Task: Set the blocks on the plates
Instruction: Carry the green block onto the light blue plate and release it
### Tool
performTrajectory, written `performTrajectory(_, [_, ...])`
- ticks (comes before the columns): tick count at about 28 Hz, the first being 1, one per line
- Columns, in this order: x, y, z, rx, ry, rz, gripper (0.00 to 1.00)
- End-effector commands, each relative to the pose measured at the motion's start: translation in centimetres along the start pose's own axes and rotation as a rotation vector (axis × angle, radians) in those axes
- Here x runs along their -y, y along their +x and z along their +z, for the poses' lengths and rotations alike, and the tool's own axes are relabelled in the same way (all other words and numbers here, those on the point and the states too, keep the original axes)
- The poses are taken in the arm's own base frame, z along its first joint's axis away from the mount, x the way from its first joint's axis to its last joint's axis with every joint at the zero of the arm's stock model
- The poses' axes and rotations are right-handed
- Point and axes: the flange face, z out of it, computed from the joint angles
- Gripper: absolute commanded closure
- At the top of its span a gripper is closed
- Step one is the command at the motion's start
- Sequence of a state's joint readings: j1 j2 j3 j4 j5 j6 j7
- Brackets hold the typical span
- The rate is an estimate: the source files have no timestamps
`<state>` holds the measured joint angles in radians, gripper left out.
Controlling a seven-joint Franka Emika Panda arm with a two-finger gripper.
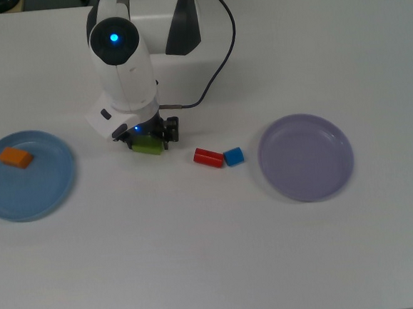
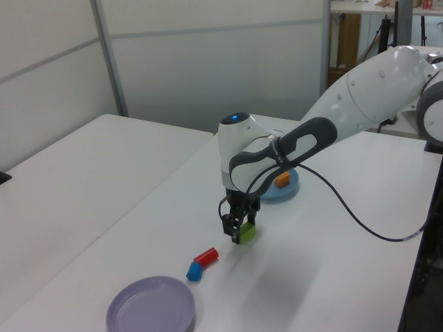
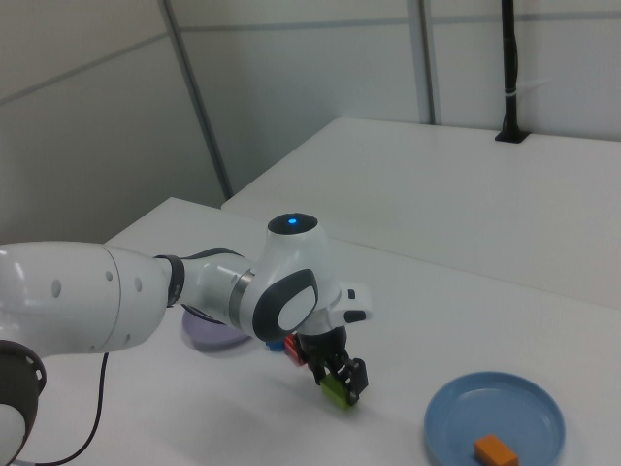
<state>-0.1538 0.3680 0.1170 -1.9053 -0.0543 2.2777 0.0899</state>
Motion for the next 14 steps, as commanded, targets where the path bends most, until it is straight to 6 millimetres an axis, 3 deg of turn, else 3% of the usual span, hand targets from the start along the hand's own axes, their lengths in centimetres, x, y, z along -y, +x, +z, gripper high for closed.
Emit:
performTrajectory(1, [0.0, 0.1, -0.2, -0.032, -0.008, 0.016, 0.7])
performTrajectory(3, [-0.4, 0.3, -0.8, -0.042, -0.004, 0.028, 0.84])
performTrajectory(8, [-2.3, 1.3, -3.5, -0.086, -0.001, 0.065, 0.86])
performTrajectory(9, [-3.1, 1.9, -5.2, -0.113, -0.001, 0.079, 0.86])
performTrajectory(11, [-4.2, 2.5, -6.5, -0.125, -0.002, 0.093, 0.86])
performTrajectory(13, [-6.1, 3.4, -8.0, -0.159, -0.007, 0.118, 0.86])
performTrajectory(14, [-8.0, 4.1, -8.8, -0.181, -0.013, 0.139, 0.86])
